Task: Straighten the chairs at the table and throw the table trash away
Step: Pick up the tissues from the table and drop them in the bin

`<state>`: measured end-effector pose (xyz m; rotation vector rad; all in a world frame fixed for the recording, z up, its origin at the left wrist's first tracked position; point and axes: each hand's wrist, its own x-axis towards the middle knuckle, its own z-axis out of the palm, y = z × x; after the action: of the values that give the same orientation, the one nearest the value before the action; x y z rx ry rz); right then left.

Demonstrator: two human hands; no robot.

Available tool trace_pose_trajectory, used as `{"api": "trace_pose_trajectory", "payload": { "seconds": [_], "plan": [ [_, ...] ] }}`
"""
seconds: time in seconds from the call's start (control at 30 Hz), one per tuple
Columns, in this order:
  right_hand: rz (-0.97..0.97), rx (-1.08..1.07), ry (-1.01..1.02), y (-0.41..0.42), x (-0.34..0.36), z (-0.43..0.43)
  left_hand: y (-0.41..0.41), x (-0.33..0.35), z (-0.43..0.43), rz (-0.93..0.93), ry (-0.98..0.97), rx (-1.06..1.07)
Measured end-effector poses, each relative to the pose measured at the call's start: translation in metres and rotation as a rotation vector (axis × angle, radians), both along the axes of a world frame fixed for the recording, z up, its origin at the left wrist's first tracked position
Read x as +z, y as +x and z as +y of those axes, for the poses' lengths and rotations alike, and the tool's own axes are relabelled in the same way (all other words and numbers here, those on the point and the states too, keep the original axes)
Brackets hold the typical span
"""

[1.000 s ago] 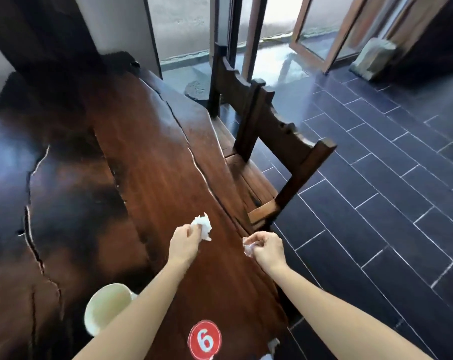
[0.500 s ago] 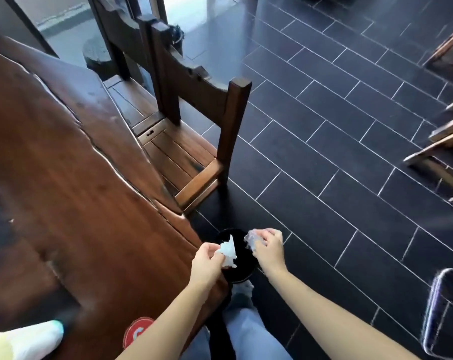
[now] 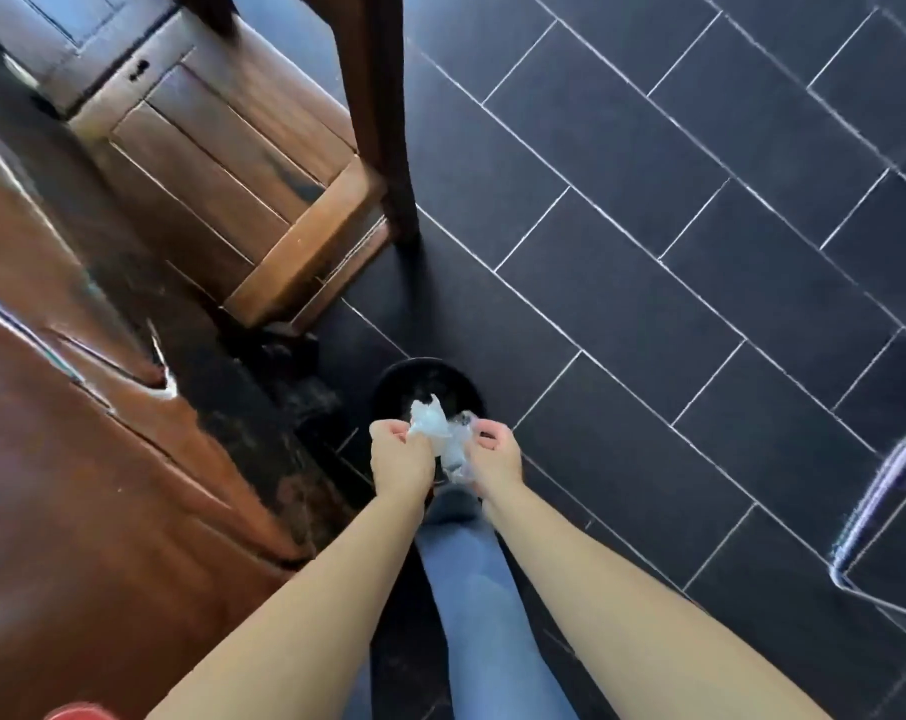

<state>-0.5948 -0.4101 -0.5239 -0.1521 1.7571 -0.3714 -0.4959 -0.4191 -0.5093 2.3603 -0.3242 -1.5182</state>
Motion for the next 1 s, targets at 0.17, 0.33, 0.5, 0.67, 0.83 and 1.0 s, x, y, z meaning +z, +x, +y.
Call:
{"api": "trace_pose_trajectory", "payload": {
  "seconds": [0.17,0.33,0.5,0.67,0.83,1.0],
  "plan": [
    [-0.071,-0.016,0.152,0.003,-0.09,-0.005,-0.001,-0.096,-0.004,-0.005,0.212,-0.145],
    [-0.116,0.051,0.213,0.0,-0.143,0.005,-0.01,-0.151,-0.011,-0.024,0.357,-0.171],
    [-0.149,0.098,0.178,-0.003,-0.131,0.027,-0.018,-0.137,-0.005,0.044,0.327,-0.246],
    [-0.111,0.118,0.127,-0.01,-0.092,0.027,-0.02,-0.087,-0.001,0.124,0.26,-0.271],
    [-0.045,0.325,-0.077,-0.008,-0.046,0.012,-0.011,-0.032,0.003,-0.02,0.009,-0.592],
    [0.099,0.491,-0.318,0.009,-0.001,-0.004,0.005,0.024,0.002,-0.266,-0.296,-0.868]
  ]
}}
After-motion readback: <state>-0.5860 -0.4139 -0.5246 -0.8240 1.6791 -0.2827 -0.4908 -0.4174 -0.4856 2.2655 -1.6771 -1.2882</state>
